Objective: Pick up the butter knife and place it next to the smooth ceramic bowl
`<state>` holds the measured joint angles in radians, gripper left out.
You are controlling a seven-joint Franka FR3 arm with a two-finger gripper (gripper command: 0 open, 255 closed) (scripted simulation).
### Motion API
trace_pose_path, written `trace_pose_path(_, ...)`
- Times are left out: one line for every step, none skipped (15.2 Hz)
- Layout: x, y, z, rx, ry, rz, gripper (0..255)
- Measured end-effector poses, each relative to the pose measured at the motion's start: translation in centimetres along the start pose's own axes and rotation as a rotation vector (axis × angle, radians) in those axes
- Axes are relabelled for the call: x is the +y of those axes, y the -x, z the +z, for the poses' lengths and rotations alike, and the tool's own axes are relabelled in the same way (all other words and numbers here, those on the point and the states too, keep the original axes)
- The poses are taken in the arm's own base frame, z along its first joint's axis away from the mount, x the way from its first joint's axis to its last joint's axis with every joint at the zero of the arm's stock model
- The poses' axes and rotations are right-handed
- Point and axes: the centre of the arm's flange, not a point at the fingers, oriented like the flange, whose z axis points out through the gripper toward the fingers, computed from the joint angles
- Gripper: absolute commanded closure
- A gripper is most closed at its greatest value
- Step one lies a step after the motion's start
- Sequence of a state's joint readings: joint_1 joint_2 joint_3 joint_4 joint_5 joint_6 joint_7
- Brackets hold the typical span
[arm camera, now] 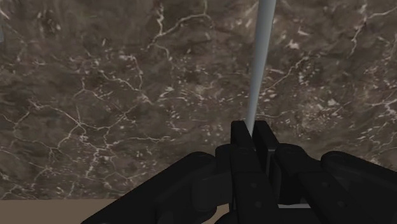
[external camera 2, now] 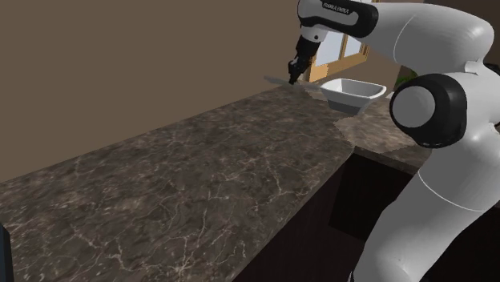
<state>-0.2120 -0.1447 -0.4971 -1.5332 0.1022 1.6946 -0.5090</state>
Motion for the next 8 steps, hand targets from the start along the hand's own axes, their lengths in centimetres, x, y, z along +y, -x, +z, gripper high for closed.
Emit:
trace_pose_path(0.0,0.1,0.5,0.0,0.0,0.0,255)
trace_pose_path(0.1,0.3,0.9,0.0,0.0,0.0,255)
trace_pose_path(0.2,0.5,1.5,0.0,0.0,0.0,255)
trace_pose_path(0.2,0.6,1.9,0.0,0.0,0.0,255)
trace_pose_path(0.2,0.8,2.5,0.0,0.0,0.0,255)
trace_pose_path(0.1,1.0,3.0,0.0,0.0,0.0,255)
trace_pose_path(0.1,1.1,3.5,0.0,0.0,0.0,255)
trace_pose_path(0.1,1.3,4.0,0.0,0.0,0.0,255)
